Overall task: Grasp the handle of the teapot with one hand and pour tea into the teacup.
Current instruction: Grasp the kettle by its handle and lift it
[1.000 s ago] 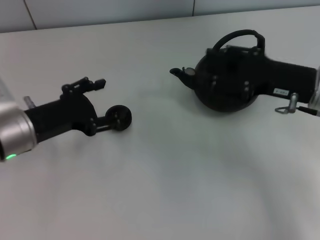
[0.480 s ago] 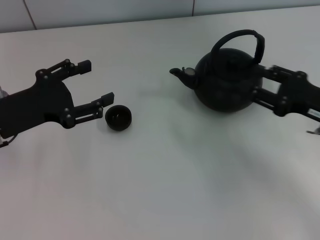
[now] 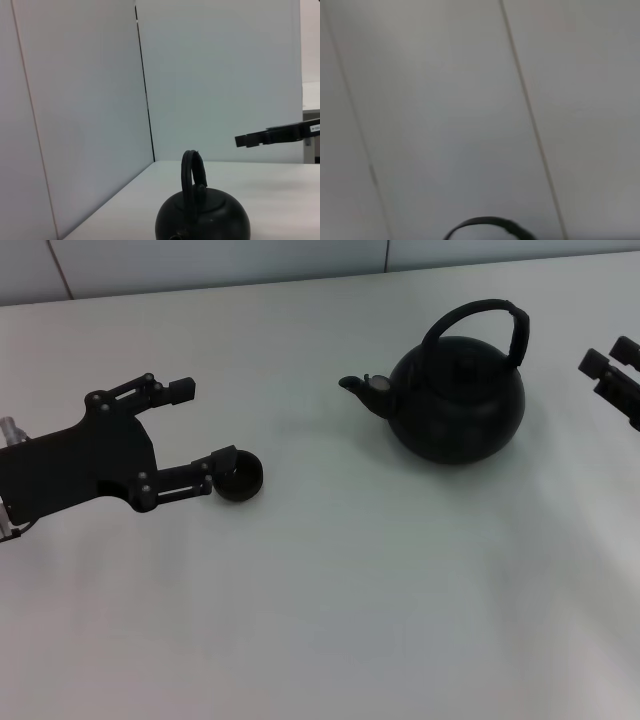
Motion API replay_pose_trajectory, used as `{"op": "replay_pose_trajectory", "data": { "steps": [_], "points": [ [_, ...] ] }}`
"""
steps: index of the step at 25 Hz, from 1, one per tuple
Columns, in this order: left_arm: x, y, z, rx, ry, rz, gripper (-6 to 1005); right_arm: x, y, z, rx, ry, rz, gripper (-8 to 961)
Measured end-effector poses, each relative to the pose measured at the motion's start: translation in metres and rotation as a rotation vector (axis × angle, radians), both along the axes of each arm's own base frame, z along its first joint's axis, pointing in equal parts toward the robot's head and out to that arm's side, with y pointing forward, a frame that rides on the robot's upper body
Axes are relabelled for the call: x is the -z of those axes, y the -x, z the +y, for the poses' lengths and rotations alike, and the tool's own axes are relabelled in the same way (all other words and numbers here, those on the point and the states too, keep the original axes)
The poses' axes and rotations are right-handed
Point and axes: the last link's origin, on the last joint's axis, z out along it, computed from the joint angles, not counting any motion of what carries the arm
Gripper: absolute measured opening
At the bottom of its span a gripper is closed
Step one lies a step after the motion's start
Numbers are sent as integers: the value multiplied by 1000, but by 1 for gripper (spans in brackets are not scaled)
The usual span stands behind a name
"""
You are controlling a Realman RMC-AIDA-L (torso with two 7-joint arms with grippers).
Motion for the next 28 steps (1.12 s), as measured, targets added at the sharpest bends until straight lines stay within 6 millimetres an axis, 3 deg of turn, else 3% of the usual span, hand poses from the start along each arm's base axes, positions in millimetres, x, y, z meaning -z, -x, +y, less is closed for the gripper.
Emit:
{"op": "replay_pose_trajectory", "data": {
  "steps": [13,28],
  "points": [
    [2,6,-6,-22,8,-5,830,22,11,46,40,8,-33,545],
    [2,9,-6,-28,18,6,831,37,14,71,113,37,-57,545]
  ]
}}
